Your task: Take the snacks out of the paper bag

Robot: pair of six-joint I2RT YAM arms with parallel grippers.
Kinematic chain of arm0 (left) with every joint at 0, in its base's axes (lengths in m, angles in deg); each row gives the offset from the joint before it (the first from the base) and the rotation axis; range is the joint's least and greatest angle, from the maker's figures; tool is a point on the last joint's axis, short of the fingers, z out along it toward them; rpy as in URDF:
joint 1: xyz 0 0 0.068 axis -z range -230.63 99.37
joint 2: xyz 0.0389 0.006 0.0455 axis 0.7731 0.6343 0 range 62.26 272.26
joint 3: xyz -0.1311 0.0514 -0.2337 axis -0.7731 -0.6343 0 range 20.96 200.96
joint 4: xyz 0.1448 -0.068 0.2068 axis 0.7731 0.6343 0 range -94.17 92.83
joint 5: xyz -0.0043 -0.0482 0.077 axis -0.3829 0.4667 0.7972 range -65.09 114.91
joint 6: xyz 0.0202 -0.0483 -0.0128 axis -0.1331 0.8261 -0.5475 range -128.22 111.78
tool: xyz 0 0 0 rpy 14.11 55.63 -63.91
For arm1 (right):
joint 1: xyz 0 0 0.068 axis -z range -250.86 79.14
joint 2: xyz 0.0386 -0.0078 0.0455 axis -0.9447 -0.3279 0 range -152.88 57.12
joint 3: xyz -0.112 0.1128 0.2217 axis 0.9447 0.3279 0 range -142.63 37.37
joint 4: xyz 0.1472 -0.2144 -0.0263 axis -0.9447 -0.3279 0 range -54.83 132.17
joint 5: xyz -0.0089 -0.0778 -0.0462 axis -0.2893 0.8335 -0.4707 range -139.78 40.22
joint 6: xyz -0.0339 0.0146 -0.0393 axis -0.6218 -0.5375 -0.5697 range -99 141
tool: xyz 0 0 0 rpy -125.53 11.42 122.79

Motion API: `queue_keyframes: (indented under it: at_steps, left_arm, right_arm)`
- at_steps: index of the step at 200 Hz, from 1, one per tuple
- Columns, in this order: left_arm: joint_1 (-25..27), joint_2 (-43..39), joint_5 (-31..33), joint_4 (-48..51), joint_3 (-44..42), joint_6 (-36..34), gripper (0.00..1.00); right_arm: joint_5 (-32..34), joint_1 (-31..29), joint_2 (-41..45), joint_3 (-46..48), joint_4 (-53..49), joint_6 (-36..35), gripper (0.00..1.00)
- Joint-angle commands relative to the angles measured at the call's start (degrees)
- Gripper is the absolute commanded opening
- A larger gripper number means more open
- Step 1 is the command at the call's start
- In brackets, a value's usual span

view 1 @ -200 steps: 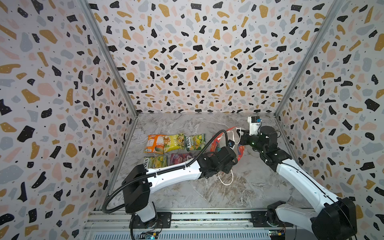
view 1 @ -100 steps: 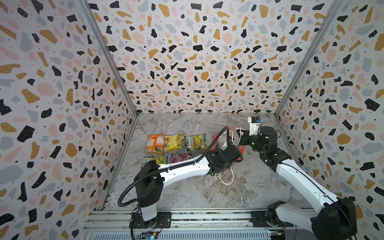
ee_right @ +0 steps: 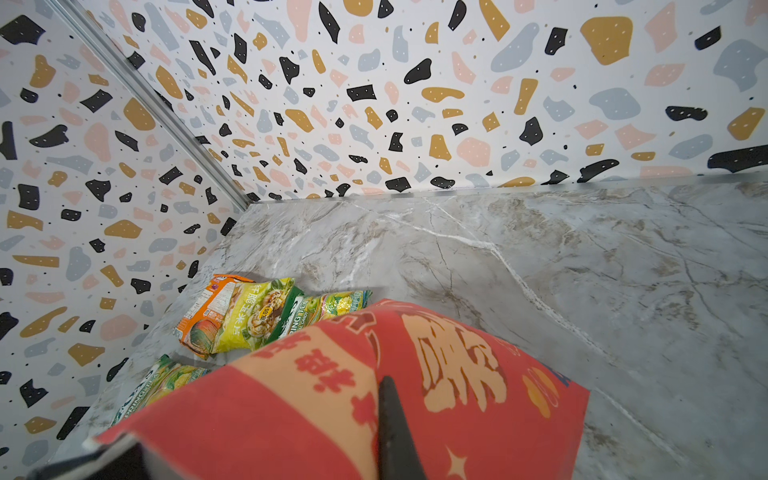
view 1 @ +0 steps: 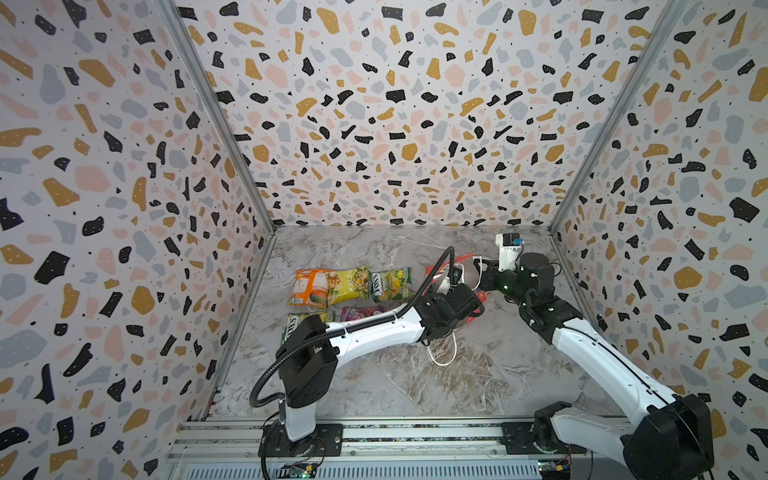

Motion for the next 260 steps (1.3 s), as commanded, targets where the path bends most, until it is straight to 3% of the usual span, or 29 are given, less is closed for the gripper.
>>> queue_keyframes:
  at_steps: [1,184,214,247,260]
  left_arm:
    - [-1.25,0.04,1.82,-1.67,-0.18,0.4,0.55]
    - [-6.65,4.79,1.24,-15.5,-4.17,-2.27,0.55]
    - [-6.91,5.97,1.55,-18.45,-4.26,-3.84,0.45]
    - [-7.41,6.37,1.62,-22.31,-5.02,-5.23,0.19]
    - [-7.7,6.46,0.75,-23.6,-5.15,-5.7,0.15]
  right_arm:
    - [-0.63,0.09,1.18,-0.41,3.51,0.71,0.0]
    - [-2.24,0.09,0.83,-0.47,4.22,1.81,0.0]
    - [-2.41,0.09,0.78,-0.72,4.39,1.83,0.0]
    - [-2.74,0.12,0.89,-0.42,4.72,2.12,0.0]
    - [-2.76,0.09,0.88,-0.49,4.57,2.08,0.0]
